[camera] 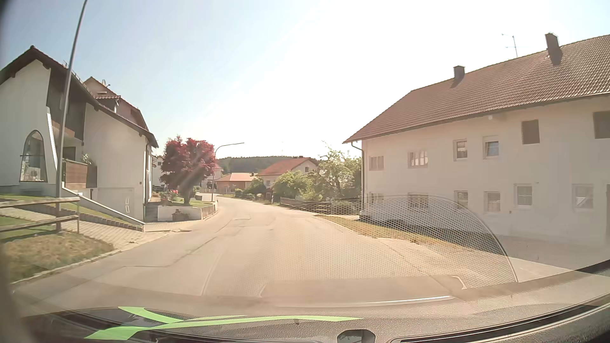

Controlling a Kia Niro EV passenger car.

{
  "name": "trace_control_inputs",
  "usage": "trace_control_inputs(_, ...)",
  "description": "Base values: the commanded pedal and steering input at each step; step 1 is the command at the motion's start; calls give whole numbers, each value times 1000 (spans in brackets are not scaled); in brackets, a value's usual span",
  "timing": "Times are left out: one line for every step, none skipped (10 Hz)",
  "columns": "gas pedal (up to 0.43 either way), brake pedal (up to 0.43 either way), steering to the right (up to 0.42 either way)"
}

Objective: Follow the waypoints while adhering to traffic rules and regulations

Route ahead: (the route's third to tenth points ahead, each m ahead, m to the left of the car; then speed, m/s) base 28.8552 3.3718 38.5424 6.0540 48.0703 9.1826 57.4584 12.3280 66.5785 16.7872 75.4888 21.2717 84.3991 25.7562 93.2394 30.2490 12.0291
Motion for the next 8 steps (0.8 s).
trace_control_inputs(150, 0, -33)
trace_control_inputs(157, 0, -37)
trace_control_inputs(157, 0, -40)
trace_control_inputs(157, 0, -41)
trace_control_inputs(157, 0, -41)
trace_control_inputs(157, 0, -41)
trace_control_inputs(157, 0, -42)
trace_control_inputs(157, 0, -42)
